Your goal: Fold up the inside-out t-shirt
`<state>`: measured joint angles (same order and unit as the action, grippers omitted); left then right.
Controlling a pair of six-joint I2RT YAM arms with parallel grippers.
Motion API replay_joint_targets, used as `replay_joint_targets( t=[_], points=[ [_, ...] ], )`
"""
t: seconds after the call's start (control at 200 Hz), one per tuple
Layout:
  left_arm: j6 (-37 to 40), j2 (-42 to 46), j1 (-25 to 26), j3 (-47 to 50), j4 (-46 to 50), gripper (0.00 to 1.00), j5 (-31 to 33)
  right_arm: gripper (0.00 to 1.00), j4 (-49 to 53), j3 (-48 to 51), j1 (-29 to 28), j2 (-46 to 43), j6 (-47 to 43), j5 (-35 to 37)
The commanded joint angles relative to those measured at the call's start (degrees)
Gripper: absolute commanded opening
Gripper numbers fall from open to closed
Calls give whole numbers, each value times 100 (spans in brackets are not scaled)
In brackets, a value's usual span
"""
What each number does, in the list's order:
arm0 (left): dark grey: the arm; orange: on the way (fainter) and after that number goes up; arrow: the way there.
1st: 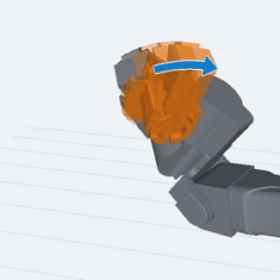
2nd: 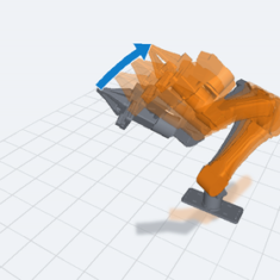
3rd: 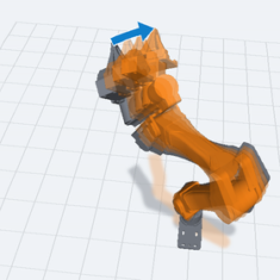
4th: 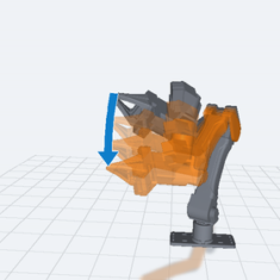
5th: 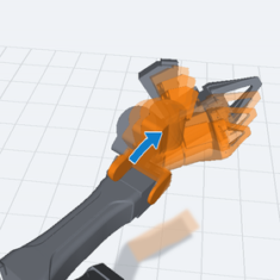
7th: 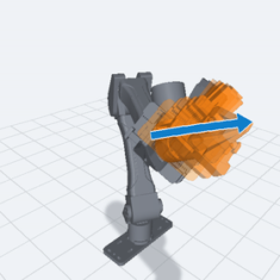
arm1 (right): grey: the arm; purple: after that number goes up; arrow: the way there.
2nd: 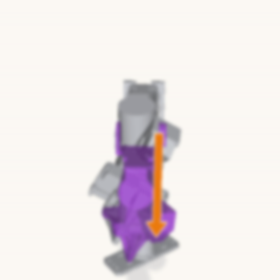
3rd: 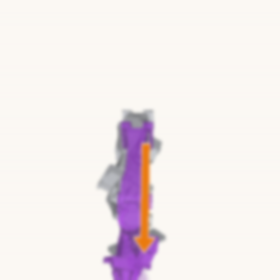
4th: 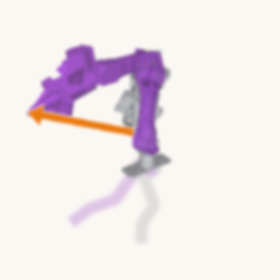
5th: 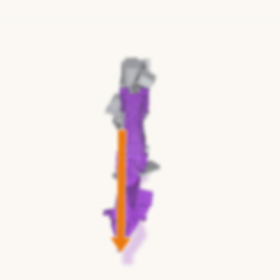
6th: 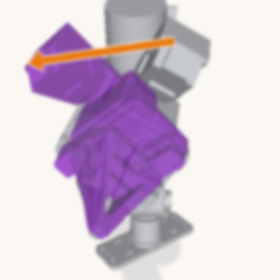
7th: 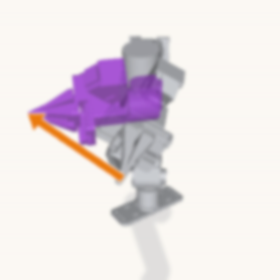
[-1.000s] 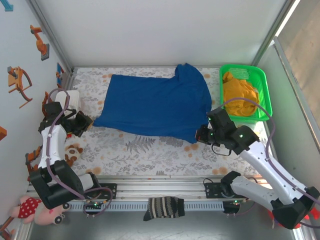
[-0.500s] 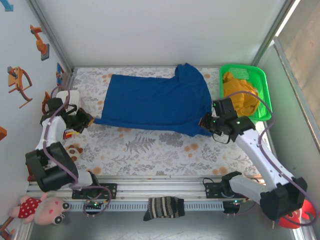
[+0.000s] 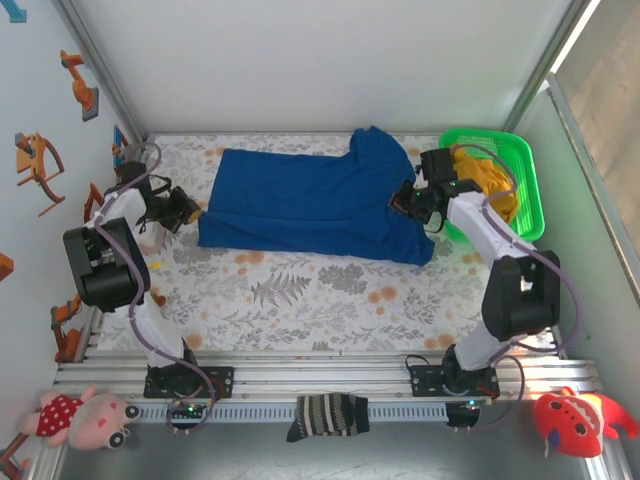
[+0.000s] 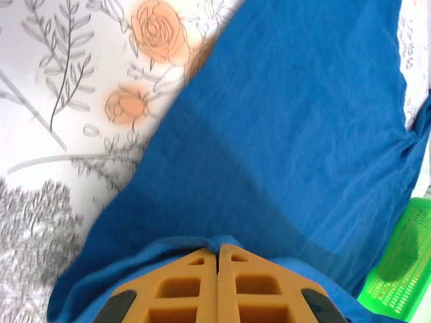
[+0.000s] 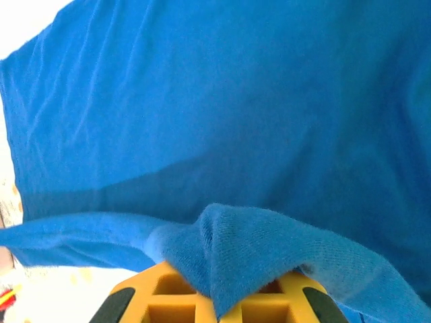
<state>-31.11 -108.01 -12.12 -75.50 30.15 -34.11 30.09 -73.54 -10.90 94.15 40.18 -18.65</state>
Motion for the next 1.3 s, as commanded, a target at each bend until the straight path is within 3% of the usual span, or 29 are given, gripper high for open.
replay_joint_targets(
  t=[0.0,0.06,0.12,0.17,0.205,0.32,0.381,0.411,0.606,0.771,1.297],
  points=[
    [-125,-363,17,-519,42,1,-34,0,19,-696,271,547,-188,9],
    [-149,-602,34,-800,57,3,-38,0,49,-1064,394,891,-165,60],
    [-184,-812,43,-1082,77,12,-63,1,59,-1414,458,1220,-182,107],
    [-222,-979,53,-1268,58,25,-107,27,60,-1602,466,1371,-233,176],
    [-252,-1049,40,-1361,25,32,-151,36,32,-1637,466,1364,-268,204],
    [-372,-840,18,-1218,-272,47,-243,44,-128,-1216,466,823,-275,205],
    [-395,-500,19,-882,-460,49,-237,45,-113,-789,461,381,-302,329],
    [-405,-309,18,-688,-506,50,-212,53,-74,-545,465,147,-310,403],
    [-588,898,69,906,-580,53,38,53,81,1144,459,-1047,-212,980],
    [-381,1242,96,1475,-389,53,290,53,-153,1930,456,-1152,-95,1008],
    [-317,664,415,1473,-317,54,596,53,-635,1685,439,-87,140,1303]
  ],
)
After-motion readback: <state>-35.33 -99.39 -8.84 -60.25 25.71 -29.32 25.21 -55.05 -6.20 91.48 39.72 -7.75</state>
